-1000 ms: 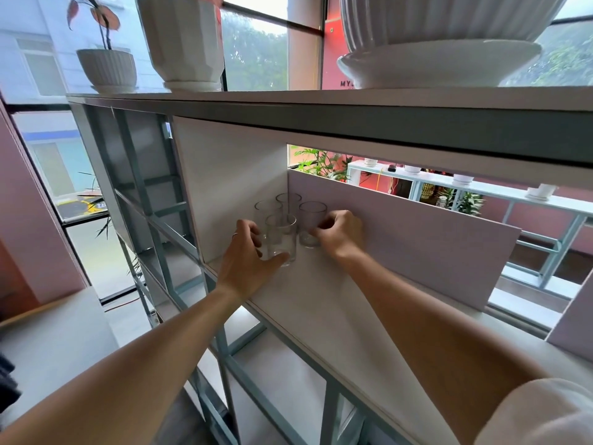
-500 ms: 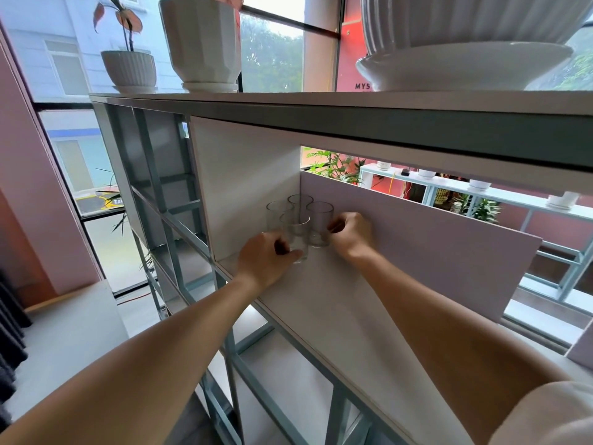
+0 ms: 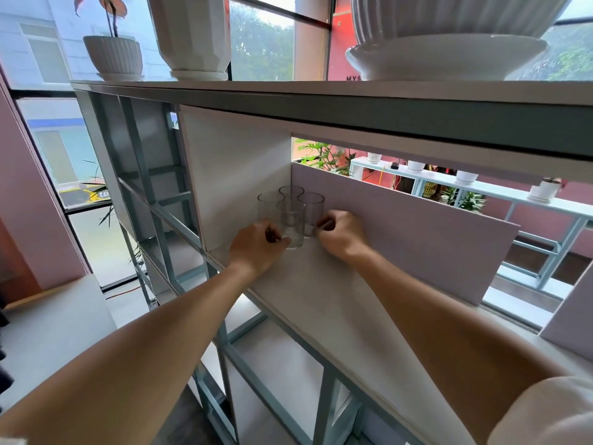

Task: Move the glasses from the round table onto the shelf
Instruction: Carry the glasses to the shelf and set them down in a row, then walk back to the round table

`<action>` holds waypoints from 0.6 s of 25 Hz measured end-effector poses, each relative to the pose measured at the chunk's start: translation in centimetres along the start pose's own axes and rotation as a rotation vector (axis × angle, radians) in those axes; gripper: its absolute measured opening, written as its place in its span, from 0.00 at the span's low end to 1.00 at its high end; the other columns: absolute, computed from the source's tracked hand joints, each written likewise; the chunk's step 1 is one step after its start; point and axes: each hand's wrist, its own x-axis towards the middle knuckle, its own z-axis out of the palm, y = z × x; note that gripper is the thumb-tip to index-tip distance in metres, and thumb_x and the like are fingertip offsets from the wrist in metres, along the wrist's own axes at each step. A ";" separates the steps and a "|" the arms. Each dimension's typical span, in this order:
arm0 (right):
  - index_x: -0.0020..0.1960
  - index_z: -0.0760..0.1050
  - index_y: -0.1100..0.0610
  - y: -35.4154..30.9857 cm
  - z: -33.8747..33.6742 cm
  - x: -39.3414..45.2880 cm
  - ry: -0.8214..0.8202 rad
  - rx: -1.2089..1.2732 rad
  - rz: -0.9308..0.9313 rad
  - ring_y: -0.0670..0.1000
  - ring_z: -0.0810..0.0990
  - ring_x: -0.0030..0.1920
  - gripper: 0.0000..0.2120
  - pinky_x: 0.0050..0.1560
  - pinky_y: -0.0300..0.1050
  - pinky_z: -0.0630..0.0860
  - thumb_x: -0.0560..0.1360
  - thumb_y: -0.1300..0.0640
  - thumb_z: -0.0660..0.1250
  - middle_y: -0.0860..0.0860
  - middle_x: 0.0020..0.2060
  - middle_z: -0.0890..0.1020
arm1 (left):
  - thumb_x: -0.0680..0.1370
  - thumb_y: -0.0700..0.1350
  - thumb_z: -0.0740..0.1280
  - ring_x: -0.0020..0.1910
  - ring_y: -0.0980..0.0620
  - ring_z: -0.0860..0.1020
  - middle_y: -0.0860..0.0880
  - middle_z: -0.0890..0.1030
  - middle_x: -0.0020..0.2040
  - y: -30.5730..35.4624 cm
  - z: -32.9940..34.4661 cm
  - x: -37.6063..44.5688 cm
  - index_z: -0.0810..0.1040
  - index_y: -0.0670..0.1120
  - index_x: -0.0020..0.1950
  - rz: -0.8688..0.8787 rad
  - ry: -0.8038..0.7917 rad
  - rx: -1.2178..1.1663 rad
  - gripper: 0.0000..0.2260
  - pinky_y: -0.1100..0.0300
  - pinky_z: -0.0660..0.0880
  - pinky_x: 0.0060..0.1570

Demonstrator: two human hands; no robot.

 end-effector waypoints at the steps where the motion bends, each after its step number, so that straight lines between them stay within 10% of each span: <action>1: 0.42 0.81 0.50 -0.3 0.1 -0.6 0.007 -0.008 -0.016 0.48 0.82 0.41 0.02 0.40 0.40 0.75 0.71 0.57 0.71 0.47 0.37 0.83 | 0.71 0.53 0.72 0.39 0.51 0.77 0.55 0.78 0.36 -0.3 -0.6 -0.5 0.74 0.53 0.35 0.002 0.012 0.012 0.10 0.59 0.71 0.39; 15: 0.47 0.82 0.53 -12.1 10.7 -25.1 -0.148 0.090 -0.164 0.48 0.80 0.36 0.05 0.40 0.44 0.79 0.71 0.55 0.74 0.49 0.37 0.83 | 0.71 0.54 0.73 0.40 0.50 0.79 0.54 0.80 0.37 -16.1 -13.8 -22.2 0.78 0.51 0.42 -0.277 -0.074 0.028 0.08 0.58 0.71 0.41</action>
